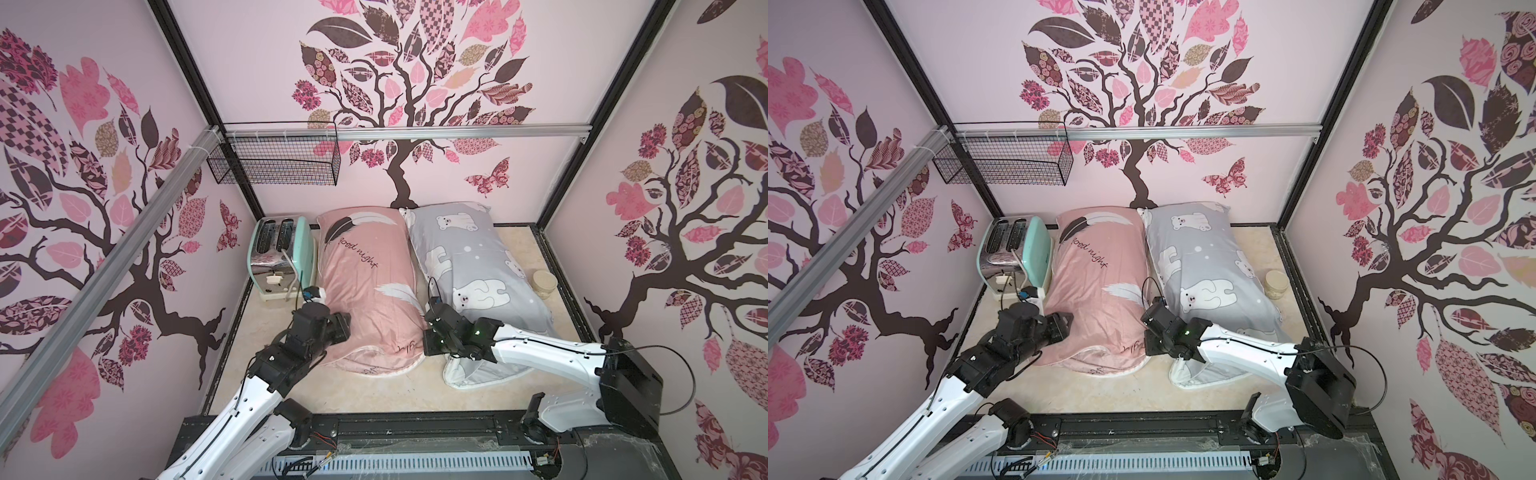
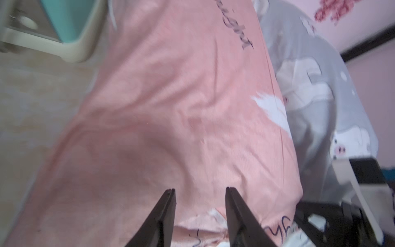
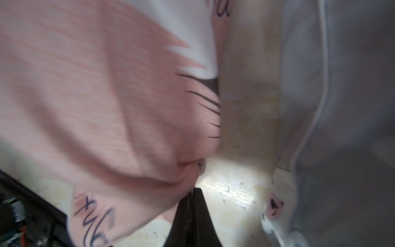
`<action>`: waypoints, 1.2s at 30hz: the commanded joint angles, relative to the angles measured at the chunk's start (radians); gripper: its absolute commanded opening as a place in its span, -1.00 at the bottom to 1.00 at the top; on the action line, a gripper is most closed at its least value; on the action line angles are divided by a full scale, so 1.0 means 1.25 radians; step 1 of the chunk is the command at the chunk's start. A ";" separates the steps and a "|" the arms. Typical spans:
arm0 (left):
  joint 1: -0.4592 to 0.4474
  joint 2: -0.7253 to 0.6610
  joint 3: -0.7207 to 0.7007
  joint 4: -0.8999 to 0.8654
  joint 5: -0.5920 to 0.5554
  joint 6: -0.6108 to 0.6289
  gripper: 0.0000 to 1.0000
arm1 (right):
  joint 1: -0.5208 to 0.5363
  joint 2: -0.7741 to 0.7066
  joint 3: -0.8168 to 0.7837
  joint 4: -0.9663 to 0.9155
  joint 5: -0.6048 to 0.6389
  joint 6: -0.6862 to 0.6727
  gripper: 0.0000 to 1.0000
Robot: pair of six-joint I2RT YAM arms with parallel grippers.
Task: Zip up pillowcases
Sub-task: Pick up the pillowcase from the center of the board.
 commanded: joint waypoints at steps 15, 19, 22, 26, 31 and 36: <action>-0.258 0.445 -0.054 0.607 0.174 -0.266 -0.59 | -0.052 -0.151 -0.131 0.148 -0.271 0.039 -1.00; -0.257 0.537 -0.109 0.728 0.151 -0.303 -0.62 | -0.118 -0.208 -0.173 0.214 -0.393 0.068 -1.00; -0.258 0.630 -0.091 0.771 0.164 -0.305 -0.65 | -0.118 -0.232 -0.192 0.283 -0.466 0.109 -1.00; -0.257 0.689 -0.128 0.888 0.146 -0.333 -0.73 | -0.119 -0.225 -0.214 0.332 -0.475 0.137 -1.00; -0.256 0.496 -0.142 0.634 0.069 -0.269 -0.73 | -0.113 -0.162 -0.104 0.033 -0.198 0.021 -1.00; -0.259 0.333 -0.123 0.470 0.071 -0.230 -0.67 | -0.114 -0.140 -0.101 0.044 -0.165 0.029 -1.00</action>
